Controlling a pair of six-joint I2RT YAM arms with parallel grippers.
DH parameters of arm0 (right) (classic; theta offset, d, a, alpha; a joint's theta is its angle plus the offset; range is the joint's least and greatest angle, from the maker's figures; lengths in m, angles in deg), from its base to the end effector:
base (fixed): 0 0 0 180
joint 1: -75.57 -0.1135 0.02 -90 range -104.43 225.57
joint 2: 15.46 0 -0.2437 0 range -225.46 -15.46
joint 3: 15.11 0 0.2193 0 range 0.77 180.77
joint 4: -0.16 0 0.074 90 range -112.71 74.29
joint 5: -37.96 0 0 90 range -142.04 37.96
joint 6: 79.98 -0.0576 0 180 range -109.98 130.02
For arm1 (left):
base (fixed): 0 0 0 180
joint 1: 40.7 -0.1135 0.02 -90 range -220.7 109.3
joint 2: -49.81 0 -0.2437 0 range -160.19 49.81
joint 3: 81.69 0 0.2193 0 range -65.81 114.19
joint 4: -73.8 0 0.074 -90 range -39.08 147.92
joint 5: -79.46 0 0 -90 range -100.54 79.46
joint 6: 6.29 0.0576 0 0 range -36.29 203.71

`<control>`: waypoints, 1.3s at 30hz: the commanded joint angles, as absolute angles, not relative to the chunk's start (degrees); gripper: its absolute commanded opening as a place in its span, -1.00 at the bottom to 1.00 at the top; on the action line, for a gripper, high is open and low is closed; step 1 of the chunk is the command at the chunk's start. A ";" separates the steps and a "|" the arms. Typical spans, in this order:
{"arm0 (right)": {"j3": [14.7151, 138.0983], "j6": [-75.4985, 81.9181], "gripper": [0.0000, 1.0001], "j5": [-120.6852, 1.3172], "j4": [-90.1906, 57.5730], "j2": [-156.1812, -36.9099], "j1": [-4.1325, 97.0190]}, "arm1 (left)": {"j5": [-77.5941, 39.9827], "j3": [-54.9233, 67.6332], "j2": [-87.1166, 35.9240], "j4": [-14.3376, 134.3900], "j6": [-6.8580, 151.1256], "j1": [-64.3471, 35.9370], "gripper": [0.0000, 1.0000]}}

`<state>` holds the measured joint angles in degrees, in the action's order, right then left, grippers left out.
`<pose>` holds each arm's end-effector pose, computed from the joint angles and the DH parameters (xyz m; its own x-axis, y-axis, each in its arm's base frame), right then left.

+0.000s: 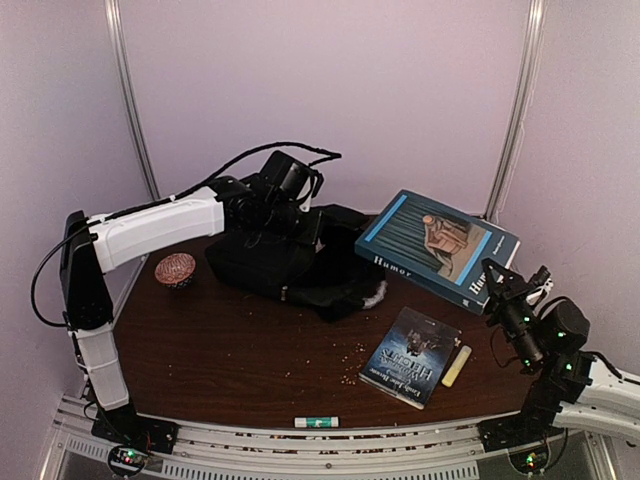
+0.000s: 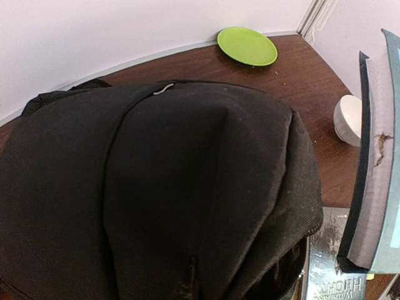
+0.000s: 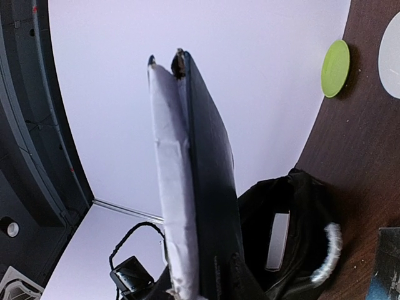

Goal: Pack the student bag
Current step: Place the book in the student bag.

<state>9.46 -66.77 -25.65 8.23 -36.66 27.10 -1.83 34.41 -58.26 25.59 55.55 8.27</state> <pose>0.1086 0.0839 0.2394 -0.3416 0.9296 -0.1382 -0.2153 0.0657 0.9743 0.2775 -0.3057 0.2913 -0.6895 0.0817 -0.7197 0.3906 0.8787 -0.2744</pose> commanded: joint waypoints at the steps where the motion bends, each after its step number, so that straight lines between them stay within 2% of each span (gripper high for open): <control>1: 9.53 -68.10 -0.59 -25.35 14.82 -38.05 27.06 | -4.45 34.30 -55.91 33.82 53.36 9.13 -1.00; 9: 9.32 -68.70 -0.61 -25.00 16.18 -44.35 26.56 | -8.51 33.26 -55.24 37.15 47.86 9.09 -1.00; 18: 8.29 -70.31 -0.59 -22.81 24.80 -55.45 24.73 | -15.96 32.80 -55.03 43.16 41.72 9.94 -1.00; 29: 11.75 -73.61 -0.49 -33.24 18.83 -66.39 21.35 | -18.79 32.62 -54.74 45.24 39.91 10.36 -1.00; 39: 10.24 -69.30 -0.66 -32.70 18.43 -61.39 20.91 | -16.37 31.04 -52.49 42.87 42.62 10.45 -1.00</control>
<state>10.33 -72.26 -32.65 19.55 -65.20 21.05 -14.40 30.89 -57.93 36.49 41.19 8.75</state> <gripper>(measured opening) 0.182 0.026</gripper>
